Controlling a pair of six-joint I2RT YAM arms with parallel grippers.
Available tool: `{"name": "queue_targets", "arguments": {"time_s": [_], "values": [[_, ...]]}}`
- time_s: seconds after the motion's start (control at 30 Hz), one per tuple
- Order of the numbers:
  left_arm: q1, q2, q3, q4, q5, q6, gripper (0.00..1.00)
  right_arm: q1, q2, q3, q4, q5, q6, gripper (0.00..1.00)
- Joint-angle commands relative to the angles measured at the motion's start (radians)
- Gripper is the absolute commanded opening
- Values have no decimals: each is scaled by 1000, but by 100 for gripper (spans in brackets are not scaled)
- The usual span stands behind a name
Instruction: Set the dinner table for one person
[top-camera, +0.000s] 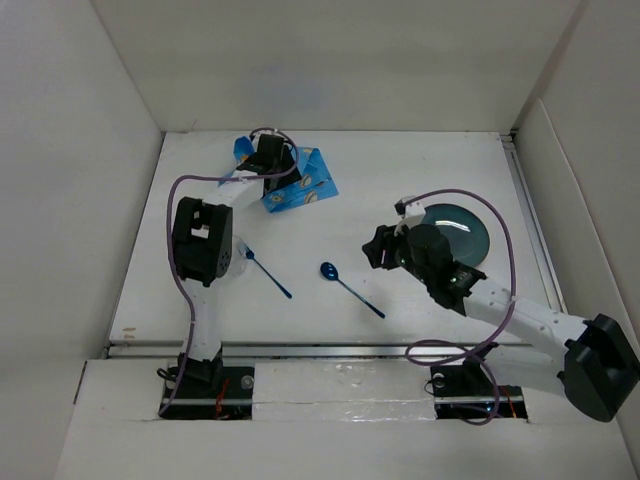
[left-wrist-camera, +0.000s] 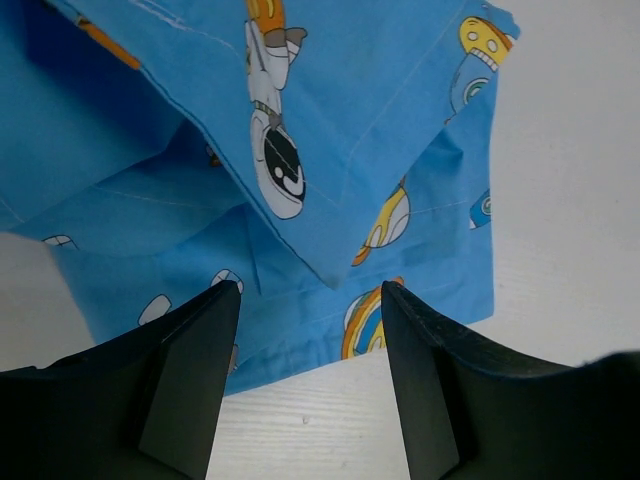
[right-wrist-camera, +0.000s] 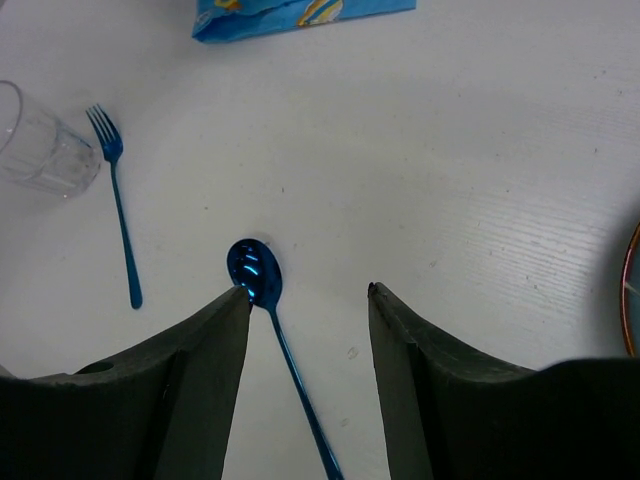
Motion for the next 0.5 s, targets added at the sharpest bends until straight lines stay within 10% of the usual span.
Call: {"name": "queue_targets", "arguments": {"time_s": [0.0, 0.47], "values": [[2, -31, 9, 12, -48, 18, 55, -8, 19, 28, 81, -11, 5, 56], [-21, 83, 80, 124, 6, -36, 44, -38, 250, 112, 191, -17, 17, 55]]}}
